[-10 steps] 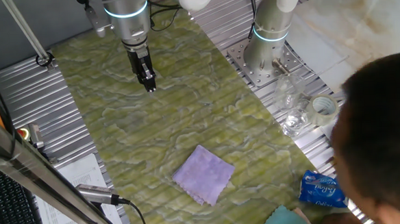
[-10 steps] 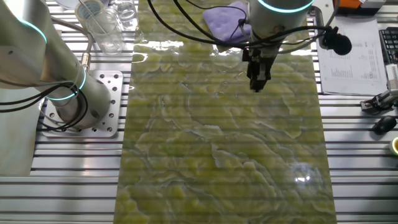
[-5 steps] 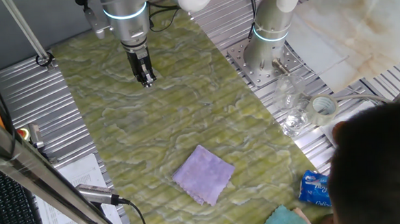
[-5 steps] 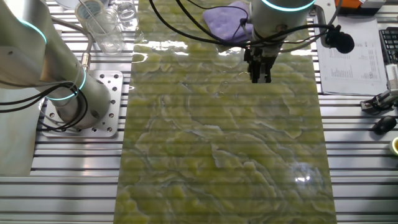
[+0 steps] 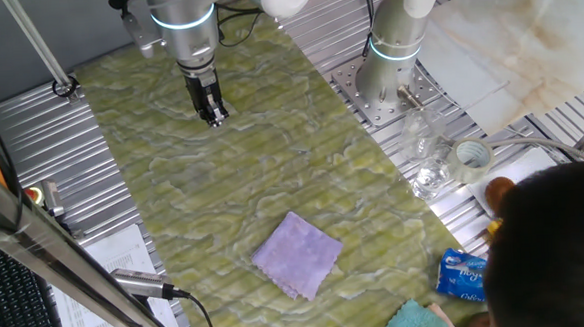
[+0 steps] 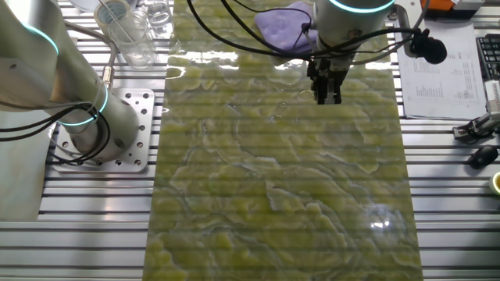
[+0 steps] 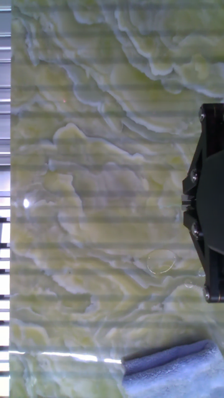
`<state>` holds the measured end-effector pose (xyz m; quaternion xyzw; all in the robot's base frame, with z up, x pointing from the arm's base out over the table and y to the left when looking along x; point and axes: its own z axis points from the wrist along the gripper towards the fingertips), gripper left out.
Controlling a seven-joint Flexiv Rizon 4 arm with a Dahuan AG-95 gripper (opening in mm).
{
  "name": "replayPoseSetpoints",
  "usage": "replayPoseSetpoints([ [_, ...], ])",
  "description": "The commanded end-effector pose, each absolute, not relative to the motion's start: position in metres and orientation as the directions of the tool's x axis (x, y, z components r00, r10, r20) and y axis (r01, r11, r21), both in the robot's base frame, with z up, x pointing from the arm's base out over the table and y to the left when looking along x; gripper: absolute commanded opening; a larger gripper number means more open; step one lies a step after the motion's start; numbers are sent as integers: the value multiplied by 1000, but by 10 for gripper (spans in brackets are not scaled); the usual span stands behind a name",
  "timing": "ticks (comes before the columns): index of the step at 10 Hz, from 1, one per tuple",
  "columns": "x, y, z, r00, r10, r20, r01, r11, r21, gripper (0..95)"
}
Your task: Clean the table with a cloth
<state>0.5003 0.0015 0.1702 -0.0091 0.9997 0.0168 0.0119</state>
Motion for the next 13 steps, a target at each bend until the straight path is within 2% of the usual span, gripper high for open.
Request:
replayPoseSetpoints([
  [1, 500, 1, 170, -999, -28, -25, -29, 999, 33, 0],
  [13, 500, 1, 171, -997, -80, -13, -80, 996, 32, 0],
])
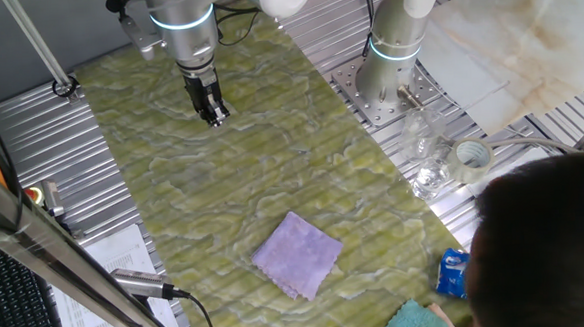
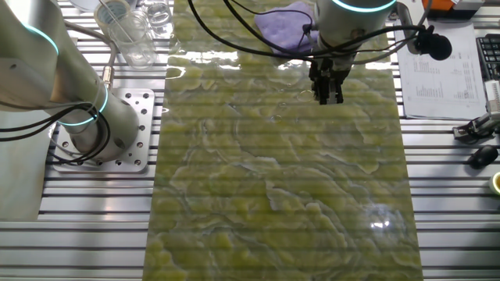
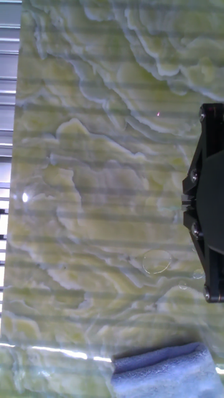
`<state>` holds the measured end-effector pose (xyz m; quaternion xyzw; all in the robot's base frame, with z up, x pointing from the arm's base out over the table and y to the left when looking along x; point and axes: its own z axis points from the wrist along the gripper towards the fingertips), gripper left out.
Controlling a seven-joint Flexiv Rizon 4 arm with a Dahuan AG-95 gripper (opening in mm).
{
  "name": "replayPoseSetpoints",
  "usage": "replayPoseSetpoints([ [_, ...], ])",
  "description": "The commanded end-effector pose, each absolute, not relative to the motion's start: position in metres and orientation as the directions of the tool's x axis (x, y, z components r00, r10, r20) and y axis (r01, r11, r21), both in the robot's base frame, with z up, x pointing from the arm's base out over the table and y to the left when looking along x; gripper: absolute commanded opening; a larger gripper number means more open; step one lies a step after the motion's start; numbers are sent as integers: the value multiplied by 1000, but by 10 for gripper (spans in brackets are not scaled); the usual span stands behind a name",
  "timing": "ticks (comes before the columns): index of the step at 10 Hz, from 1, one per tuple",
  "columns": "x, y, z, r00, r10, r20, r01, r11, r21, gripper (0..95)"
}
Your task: Clean the table with a cloth
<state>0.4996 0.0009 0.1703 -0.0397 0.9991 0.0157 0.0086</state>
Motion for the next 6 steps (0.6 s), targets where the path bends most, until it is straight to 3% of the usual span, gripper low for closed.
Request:
replayPoseSetpoints([
  [1, 500, 1, 171, -997, -81, -13, -81, 996, 32, 0],
  [6, 499, -2, 172, -995, -95, -10, -95, 995, 29, 0],
])
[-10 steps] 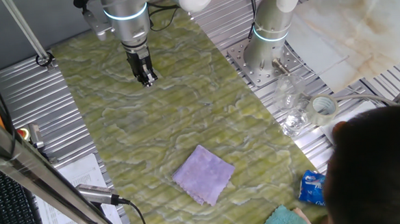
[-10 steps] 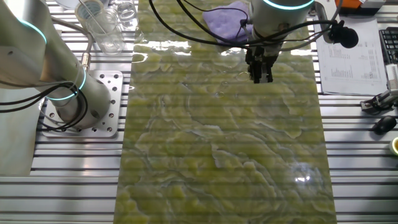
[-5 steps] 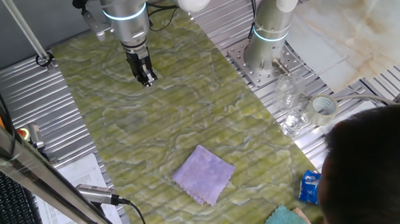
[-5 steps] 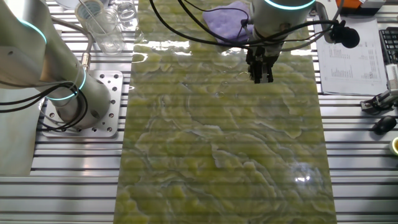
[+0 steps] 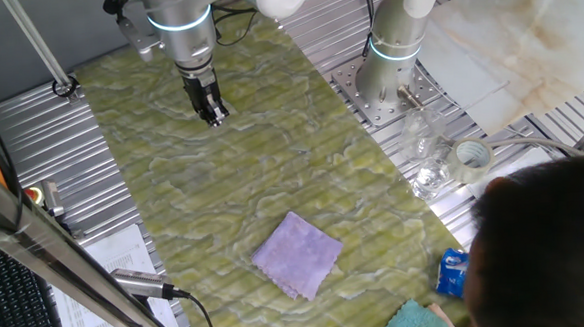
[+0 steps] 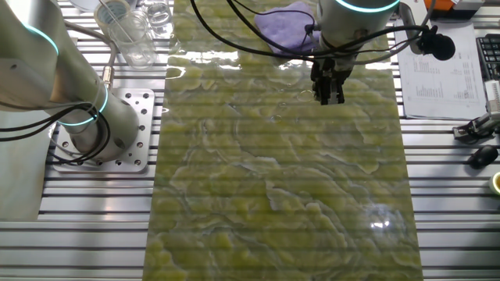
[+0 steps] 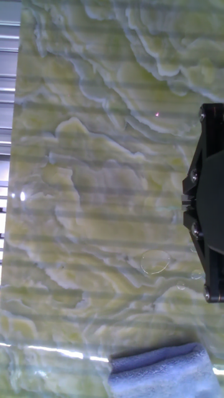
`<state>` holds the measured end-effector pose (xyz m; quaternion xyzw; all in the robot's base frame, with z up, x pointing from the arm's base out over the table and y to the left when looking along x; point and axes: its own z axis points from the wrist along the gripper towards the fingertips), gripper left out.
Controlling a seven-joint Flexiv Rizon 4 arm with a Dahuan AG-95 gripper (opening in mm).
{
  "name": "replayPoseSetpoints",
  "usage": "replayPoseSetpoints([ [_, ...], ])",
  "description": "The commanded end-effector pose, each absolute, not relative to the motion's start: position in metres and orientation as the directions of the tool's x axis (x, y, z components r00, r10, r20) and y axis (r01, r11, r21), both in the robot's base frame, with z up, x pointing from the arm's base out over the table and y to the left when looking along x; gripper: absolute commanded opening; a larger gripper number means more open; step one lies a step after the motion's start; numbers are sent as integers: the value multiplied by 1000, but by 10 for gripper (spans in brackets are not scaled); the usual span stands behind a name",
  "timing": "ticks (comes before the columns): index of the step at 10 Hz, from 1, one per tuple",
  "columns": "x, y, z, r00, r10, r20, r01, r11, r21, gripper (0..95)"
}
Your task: Clean the table with a cloth
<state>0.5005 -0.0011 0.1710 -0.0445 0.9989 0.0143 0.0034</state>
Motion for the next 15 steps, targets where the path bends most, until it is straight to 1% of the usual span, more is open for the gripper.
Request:
replayPoseSetpoints([
  [1, 499, -2, 172, -996, -94, -9, -94, 995, 29, 0],
  [15, 499, -3, 172, -991, -134, 20, -133, 991, 19, 0],
])
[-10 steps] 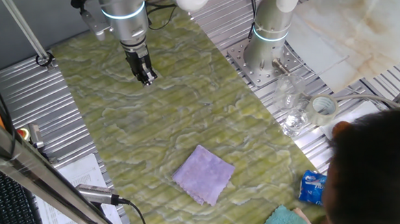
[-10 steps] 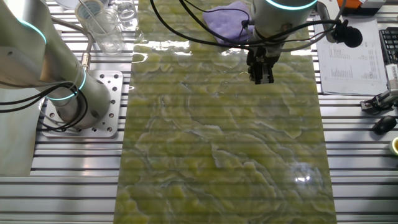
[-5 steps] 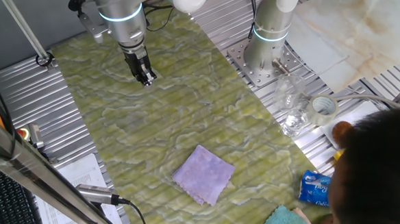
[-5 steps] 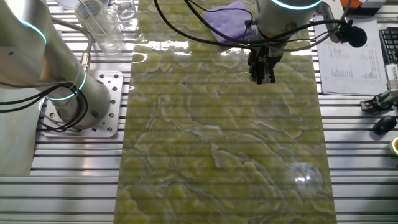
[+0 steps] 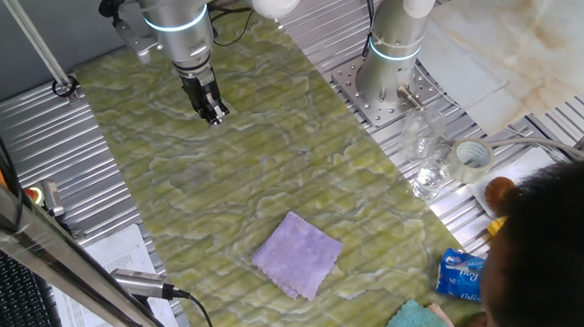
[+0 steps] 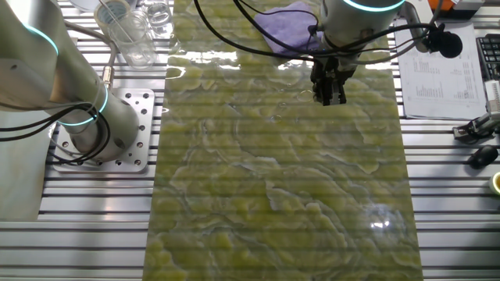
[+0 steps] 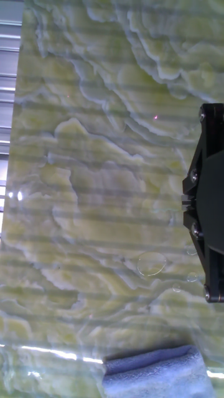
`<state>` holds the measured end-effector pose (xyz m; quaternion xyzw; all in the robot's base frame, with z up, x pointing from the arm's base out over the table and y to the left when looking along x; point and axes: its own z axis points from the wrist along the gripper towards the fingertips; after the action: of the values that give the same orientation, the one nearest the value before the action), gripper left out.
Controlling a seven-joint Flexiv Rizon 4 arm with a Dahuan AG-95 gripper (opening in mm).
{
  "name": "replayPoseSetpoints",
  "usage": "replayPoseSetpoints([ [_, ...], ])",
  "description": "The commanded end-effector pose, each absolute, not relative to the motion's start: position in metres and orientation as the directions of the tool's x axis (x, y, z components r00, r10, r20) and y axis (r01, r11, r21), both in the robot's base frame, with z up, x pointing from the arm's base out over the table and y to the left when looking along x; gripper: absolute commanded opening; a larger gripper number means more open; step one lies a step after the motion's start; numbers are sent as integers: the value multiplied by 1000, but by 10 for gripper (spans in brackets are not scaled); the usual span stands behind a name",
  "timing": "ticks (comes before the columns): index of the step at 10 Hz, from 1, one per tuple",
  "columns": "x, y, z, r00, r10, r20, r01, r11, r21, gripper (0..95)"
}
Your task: Clean the table with a cloth
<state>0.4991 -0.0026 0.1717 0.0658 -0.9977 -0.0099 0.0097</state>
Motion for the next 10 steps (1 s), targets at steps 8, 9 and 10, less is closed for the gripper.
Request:
replayPoseSetpoints([
  [8, 499, -3, 172, -990, -136, 28, -135, 991, 18, 0],
  [9, 499, -3, 172, -990, -137, 29, -136, 991, 18, 0],
  [10, 499, -3, 172, -990, -137, 29, -137, 990, 17, 0],
])
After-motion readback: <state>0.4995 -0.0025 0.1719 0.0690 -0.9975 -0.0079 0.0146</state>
